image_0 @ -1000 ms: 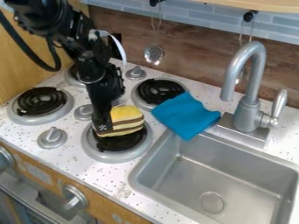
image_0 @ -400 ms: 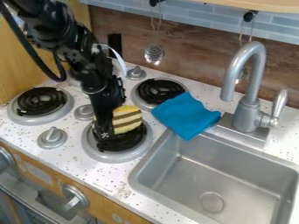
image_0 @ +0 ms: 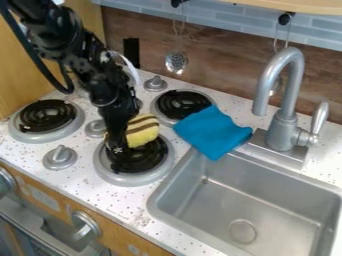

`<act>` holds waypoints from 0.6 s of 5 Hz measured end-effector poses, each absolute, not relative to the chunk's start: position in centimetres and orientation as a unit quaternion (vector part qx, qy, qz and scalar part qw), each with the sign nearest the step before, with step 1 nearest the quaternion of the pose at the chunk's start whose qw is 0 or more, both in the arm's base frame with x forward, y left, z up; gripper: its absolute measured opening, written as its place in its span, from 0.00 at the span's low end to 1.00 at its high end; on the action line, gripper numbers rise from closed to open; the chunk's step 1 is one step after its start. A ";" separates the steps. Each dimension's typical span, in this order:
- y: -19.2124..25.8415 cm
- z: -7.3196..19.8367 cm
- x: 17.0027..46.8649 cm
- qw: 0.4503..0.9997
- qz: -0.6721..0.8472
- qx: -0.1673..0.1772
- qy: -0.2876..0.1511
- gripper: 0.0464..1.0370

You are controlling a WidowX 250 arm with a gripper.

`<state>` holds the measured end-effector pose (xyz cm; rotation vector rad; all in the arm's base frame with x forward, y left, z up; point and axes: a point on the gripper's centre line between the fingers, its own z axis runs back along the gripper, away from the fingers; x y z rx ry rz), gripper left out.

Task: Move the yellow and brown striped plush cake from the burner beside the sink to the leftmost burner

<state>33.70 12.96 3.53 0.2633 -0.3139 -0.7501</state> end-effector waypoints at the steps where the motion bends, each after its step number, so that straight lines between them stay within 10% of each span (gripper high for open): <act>1: 12.9 3.6 33.7 0.911 -0.362 0.123 -0.158 0.65; 3: 12.5 3.8 33.4 0.905 -0.374 0.119 -0.164 0.62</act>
